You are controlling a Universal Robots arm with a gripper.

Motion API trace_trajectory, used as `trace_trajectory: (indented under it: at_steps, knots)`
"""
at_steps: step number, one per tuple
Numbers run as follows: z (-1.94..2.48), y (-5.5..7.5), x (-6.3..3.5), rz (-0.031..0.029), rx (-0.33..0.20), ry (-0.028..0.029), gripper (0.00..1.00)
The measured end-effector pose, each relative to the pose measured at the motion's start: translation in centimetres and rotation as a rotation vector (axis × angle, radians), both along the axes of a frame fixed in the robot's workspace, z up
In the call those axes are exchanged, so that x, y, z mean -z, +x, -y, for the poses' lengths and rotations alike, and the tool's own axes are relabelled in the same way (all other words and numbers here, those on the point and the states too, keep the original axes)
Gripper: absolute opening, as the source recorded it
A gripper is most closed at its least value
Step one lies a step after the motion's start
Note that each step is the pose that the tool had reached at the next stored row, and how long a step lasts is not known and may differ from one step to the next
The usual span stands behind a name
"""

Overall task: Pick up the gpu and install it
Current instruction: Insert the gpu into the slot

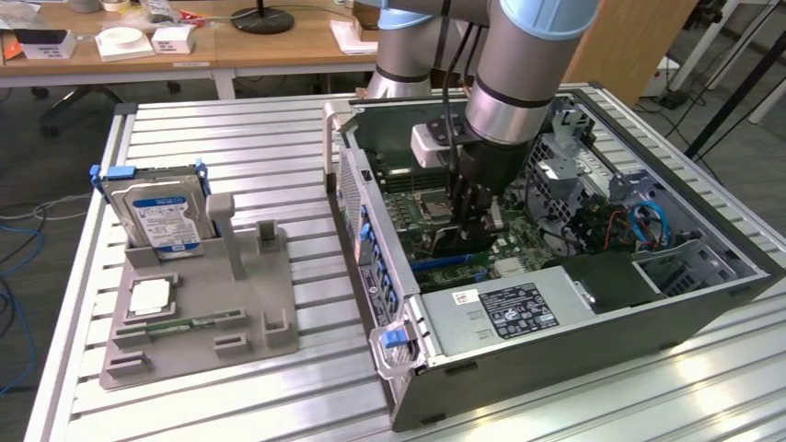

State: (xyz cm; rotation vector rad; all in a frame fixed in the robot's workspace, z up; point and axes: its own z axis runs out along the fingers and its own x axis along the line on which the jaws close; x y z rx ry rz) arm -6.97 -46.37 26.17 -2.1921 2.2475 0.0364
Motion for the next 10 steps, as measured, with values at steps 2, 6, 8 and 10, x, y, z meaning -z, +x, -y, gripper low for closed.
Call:
trace_trajectory:
  at_steps: [2,6,8,10]
  knots:
    - [0.00,0.00,0.12,-0.0002,0.000,-0.0004,0.26]
    - [0.00,0.00,0.38,-0.0002,0.000,-0.0004,0.26]
    - [0.01,0.00,0.42,-0.0003,0.000,-0.0007,0.26]
    - [0.00,0.00,0.51,-0.0001,0.000,-0.0002,0.26]
